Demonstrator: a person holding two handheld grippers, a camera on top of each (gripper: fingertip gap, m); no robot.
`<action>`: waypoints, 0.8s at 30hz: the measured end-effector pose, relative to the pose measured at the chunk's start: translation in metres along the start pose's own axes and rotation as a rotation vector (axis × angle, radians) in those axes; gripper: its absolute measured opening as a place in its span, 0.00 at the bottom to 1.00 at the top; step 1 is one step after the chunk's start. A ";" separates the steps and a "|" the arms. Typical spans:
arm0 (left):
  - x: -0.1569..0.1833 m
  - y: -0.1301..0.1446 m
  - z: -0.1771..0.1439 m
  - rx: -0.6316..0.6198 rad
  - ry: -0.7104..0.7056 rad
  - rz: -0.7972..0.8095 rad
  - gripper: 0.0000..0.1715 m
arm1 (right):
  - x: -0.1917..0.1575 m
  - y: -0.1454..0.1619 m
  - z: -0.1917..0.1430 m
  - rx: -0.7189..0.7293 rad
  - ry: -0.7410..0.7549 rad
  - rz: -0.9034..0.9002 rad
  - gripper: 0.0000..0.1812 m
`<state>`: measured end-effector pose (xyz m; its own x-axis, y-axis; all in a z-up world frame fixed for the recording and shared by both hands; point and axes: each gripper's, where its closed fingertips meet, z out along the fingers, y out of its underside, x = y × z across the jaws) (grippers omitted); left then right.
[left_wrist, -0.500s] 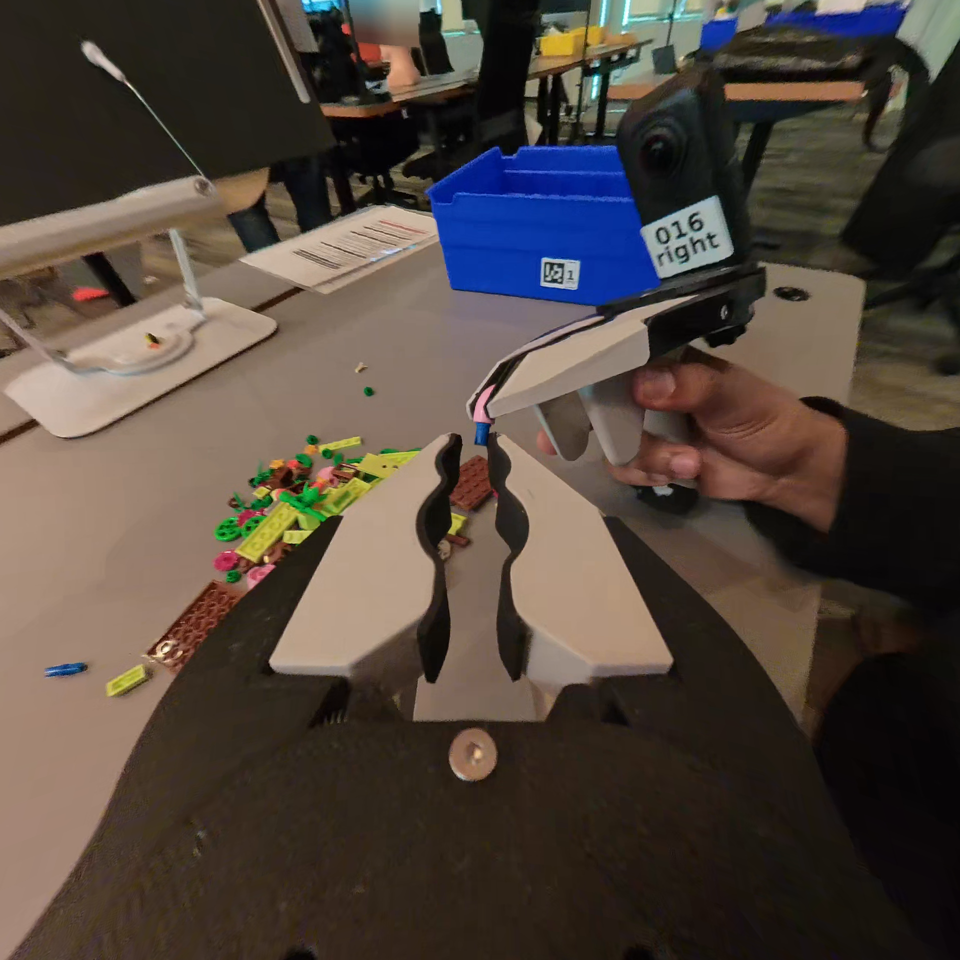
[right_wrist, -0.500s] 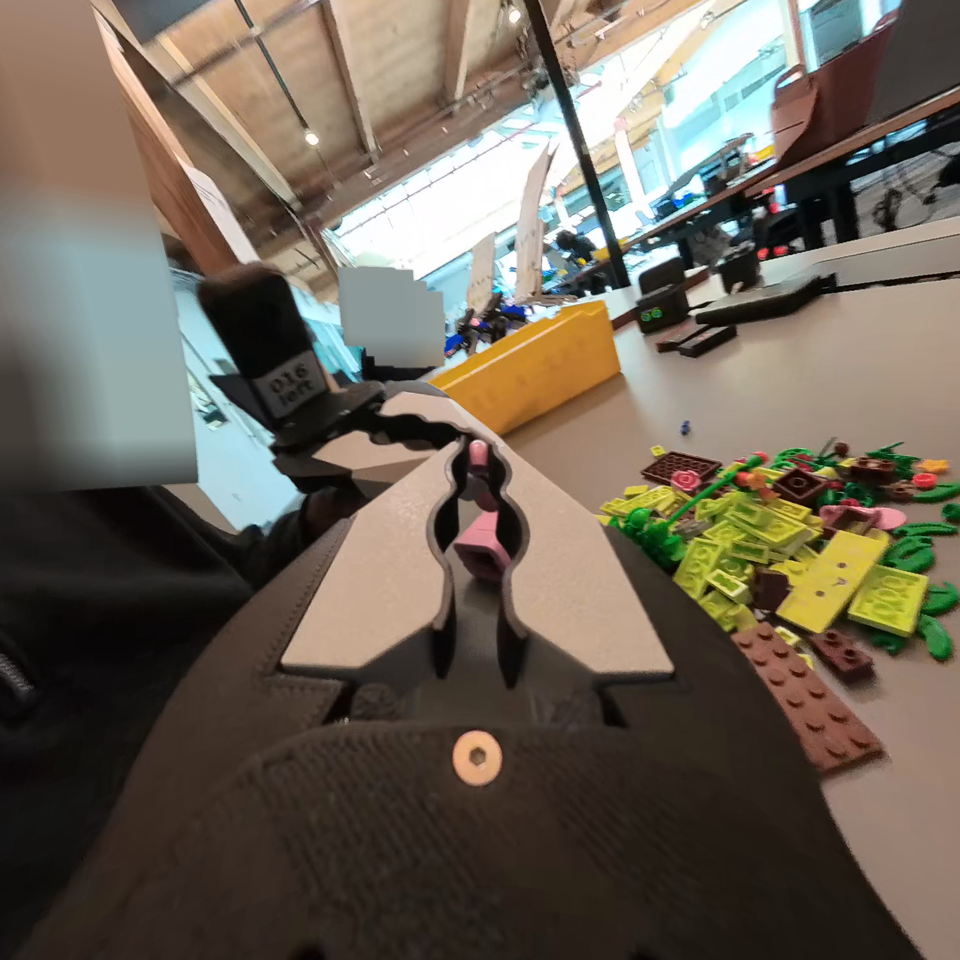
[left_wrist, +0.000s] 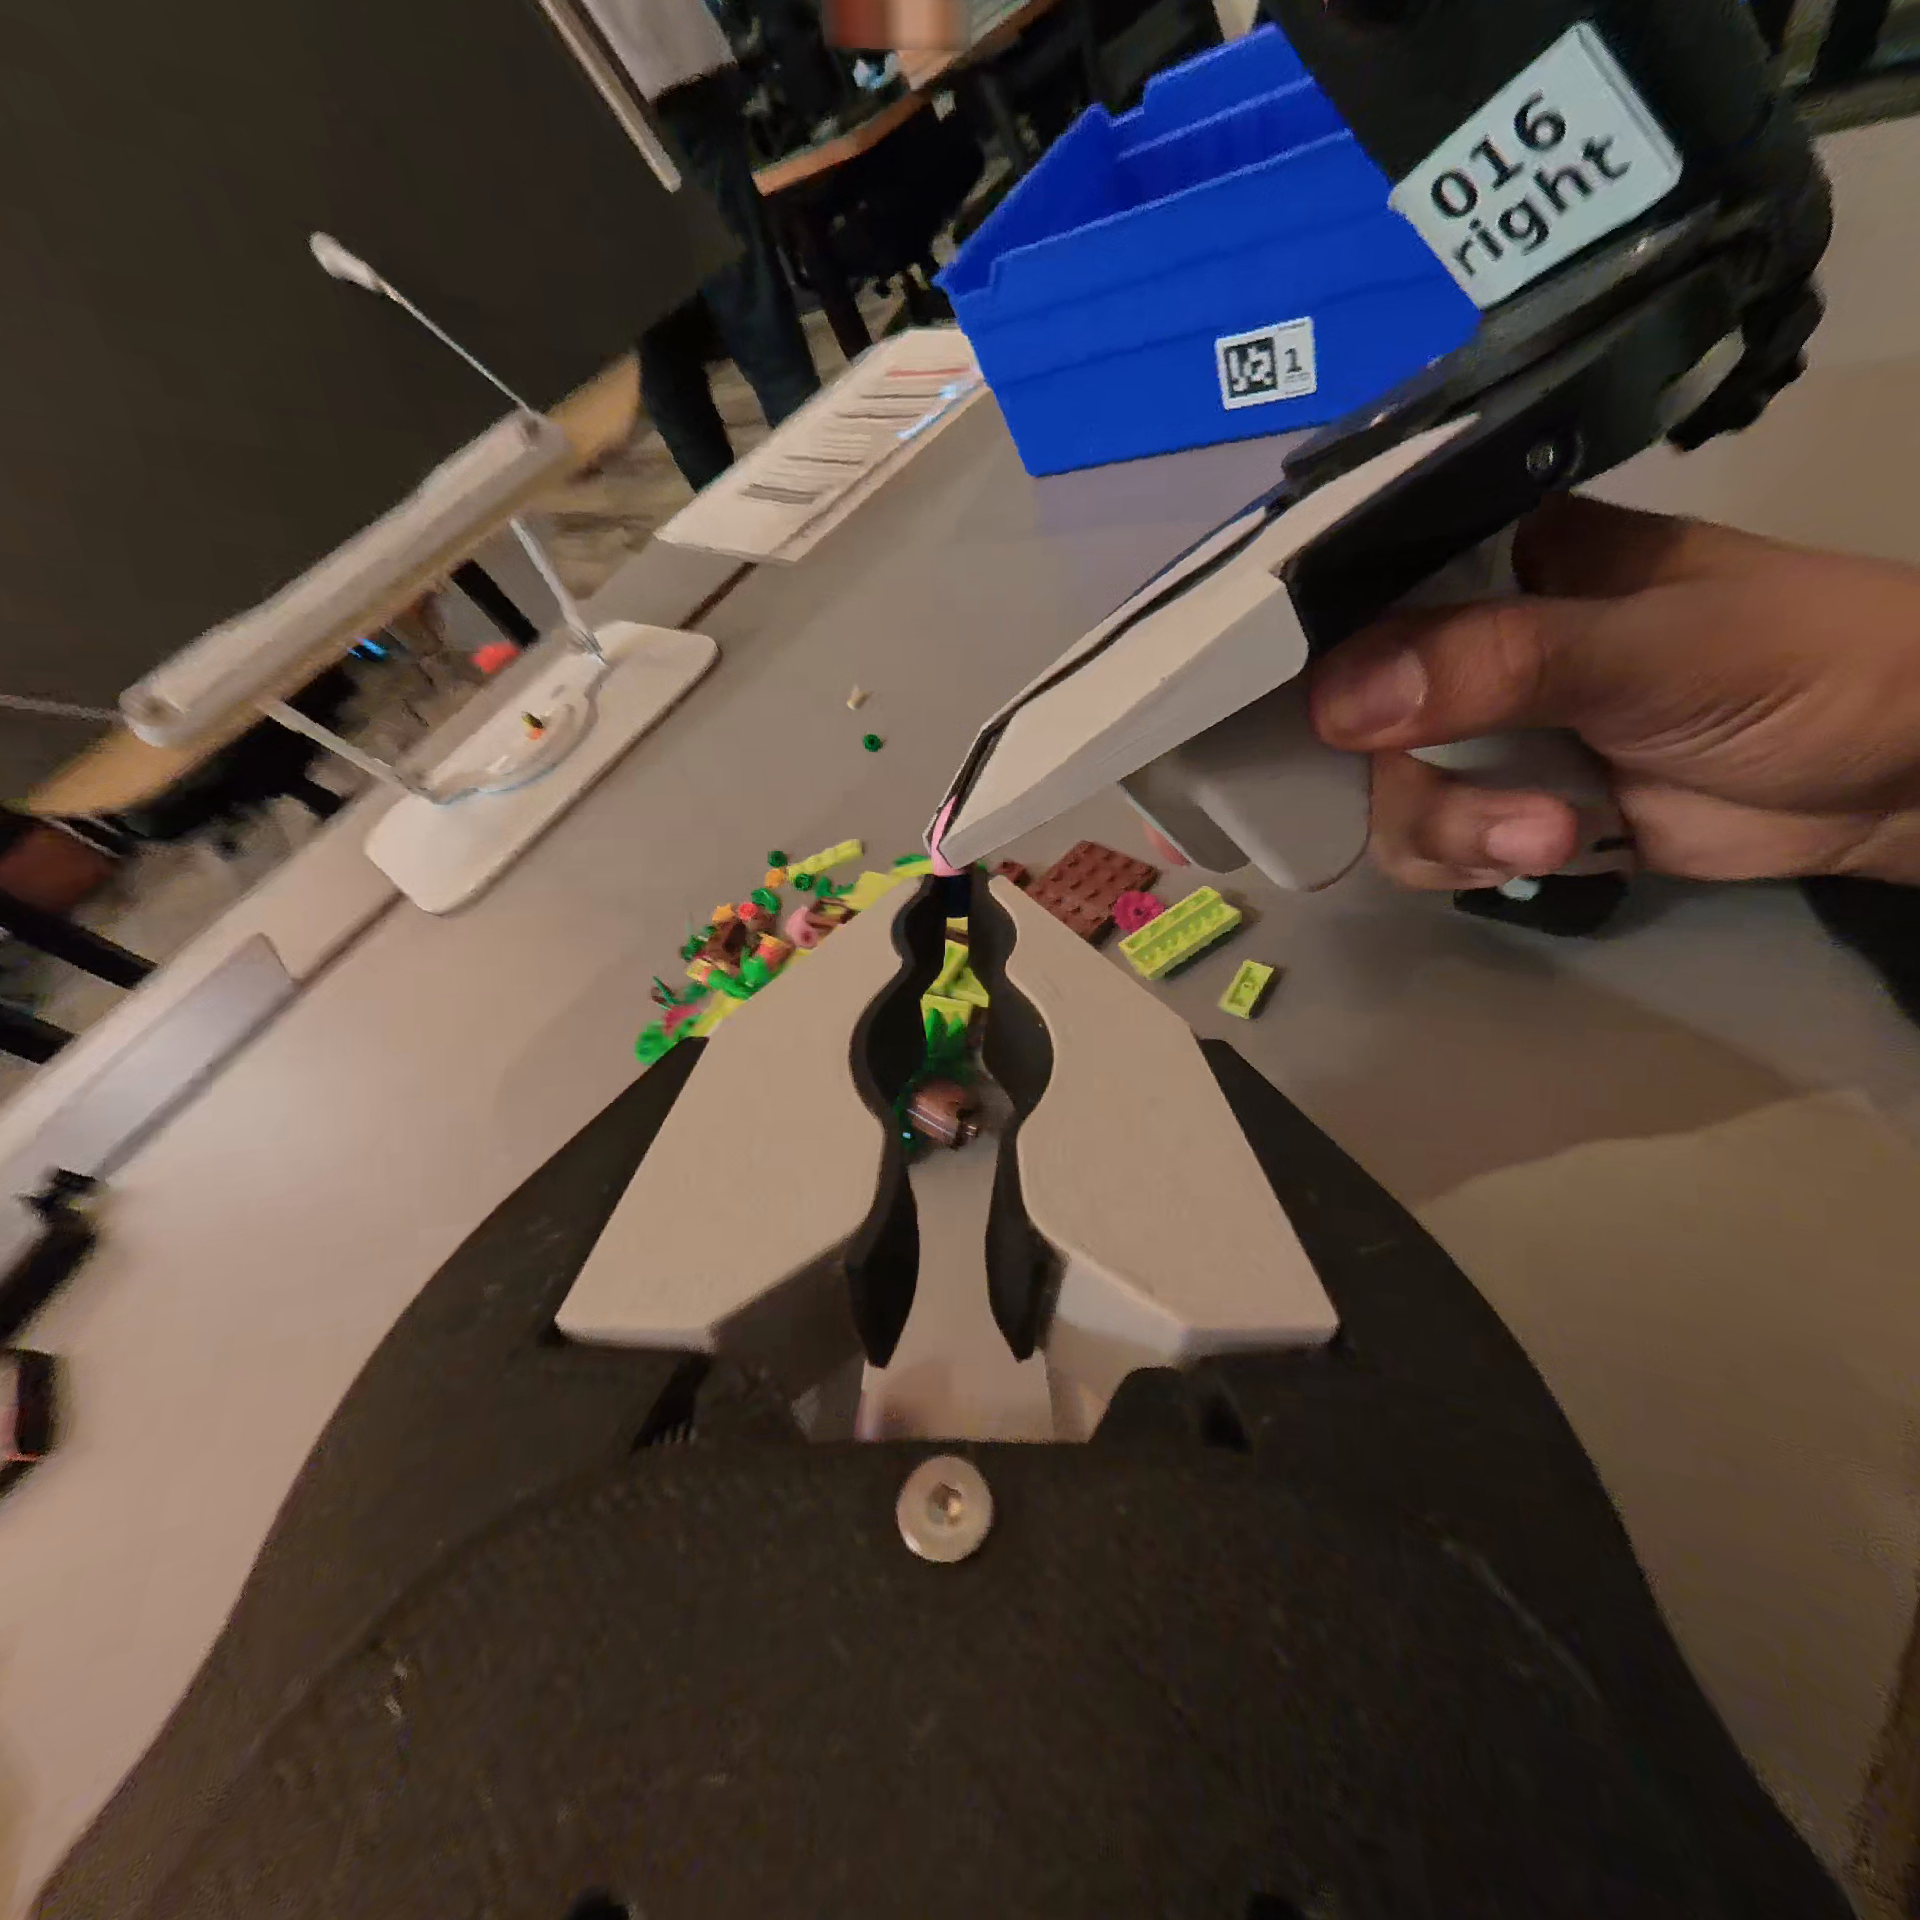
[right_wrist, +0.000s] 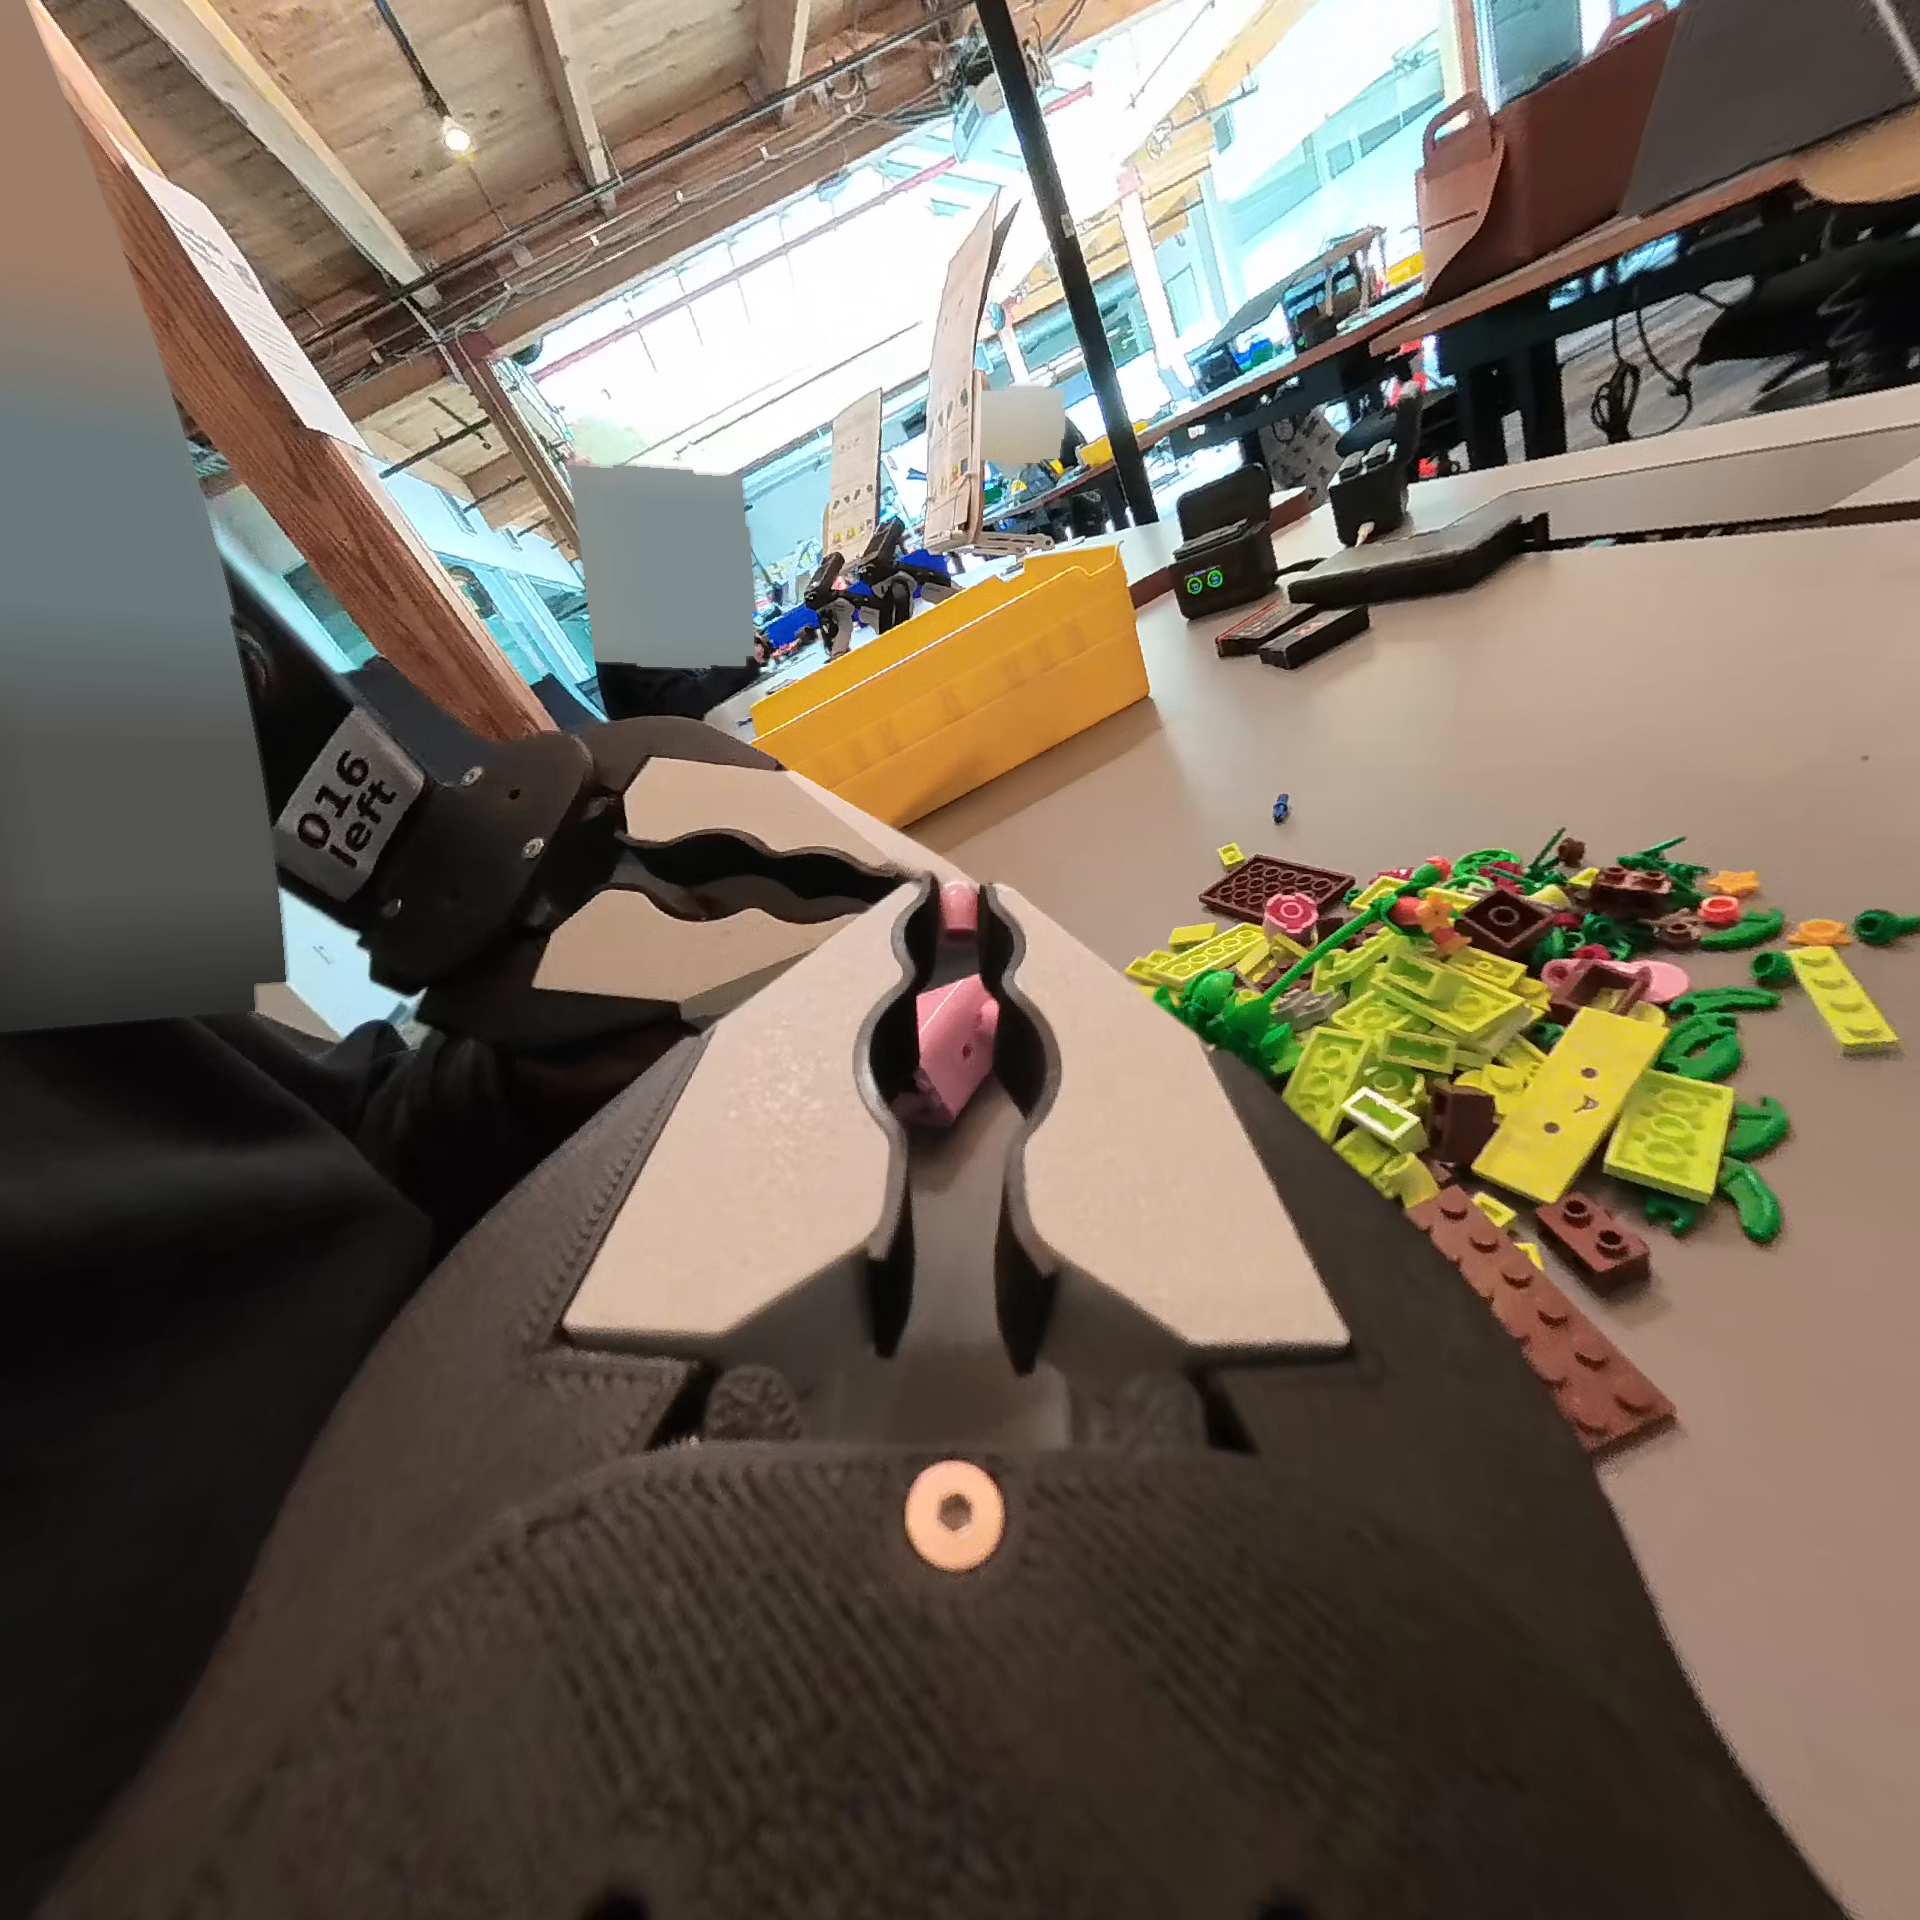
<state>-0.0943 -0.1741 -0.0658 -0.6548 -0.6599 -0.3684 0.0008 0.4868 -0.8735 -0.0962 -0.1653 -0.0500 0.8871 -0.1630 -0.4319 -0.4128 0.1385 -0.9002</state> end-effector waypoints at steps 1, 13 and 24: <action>0.001 0.000 0.000 -0.001 0.032 -0.060 0.00 | 0.000 0.001 0.000 -0.002 -0.007 0.017 0.02; -0.003 -0.031 -0.011 0.262 0.004 -0.171 0.05 | -0.012 -0.023 -0.008 0.228 -0.296 0.401 0.02; -0.003 -0.038 -0.018 0.338 -0.011 -0.112 0.00 | -0.011 -0.023 -0.009 0.262 -0.351 0.503 0.02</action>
<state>-0.1065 -0.1803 -0.0256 -0.6567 -0.7058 -0.2658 0.1801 0.1954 -0.9640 -0.0981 -0.1752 -0.0251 0.6326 0.3051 -0.7119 -0.7692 0.3546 -0.5316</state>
